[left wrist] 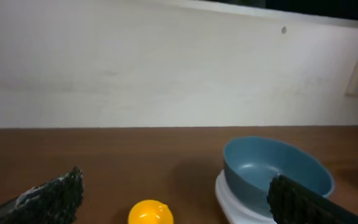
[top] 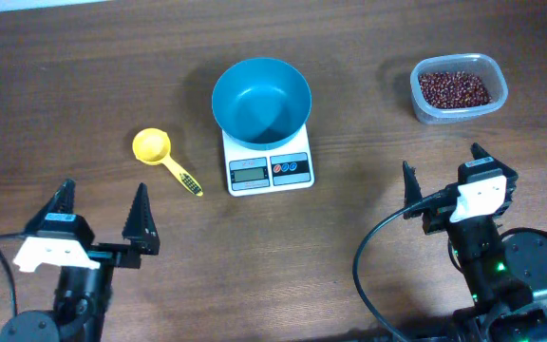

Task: Scoop item into bowl and weigh 50g on scale
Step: 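Move the left gripper toward the yellow scoop on the table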

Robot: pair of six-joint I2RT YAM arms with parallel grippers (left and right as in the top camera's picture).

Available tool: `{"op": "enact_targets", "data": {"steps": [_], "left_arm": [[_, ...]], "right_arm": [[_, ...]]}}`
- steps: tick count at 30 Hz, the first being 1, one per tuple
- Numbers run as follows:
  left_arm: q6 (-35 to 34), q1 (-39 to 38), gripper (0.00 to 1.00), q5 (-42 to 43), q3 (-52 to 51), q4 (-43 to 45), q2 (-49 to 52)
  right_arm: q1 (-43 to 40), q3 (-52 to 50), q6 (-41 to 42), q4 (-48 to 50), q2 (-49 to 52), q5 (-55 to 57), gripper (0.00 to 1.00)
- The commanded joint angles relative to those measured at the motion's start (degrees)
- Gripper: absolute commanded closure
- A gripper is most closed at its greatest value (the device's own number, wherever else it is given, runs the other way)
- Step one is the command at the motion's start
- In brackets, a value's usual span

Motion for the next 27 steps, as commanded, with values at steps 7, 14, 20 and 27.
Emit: {"op": "enact_targets", "data": {"steps": [7,14,20,27], "left_arm": [[-3.7,0.3,0.01,1.1,23.5,-28.0,7.6],[-3.7,0.3,0.01,5.7,36.8,-42.5,21.7],[-3.7,0.3,0.01,7.3,36.9,-47.9,23.1],[-3.7,0.3,0.01,12.2,36.9,-55.4,23.1]], "right_arm": [[0.4,-0.5,0.0,-0.2,-0.5,0.3,0.01],[0.4,-0.5,0.0,-0.2,-0.5,0.3,0.01],[0.4,-0.5,0.0,-0.2,-0.5,0.3,0.01],[0.4,-0.5,0.0,-0.2,-0.5,0.3,0.01]]}}
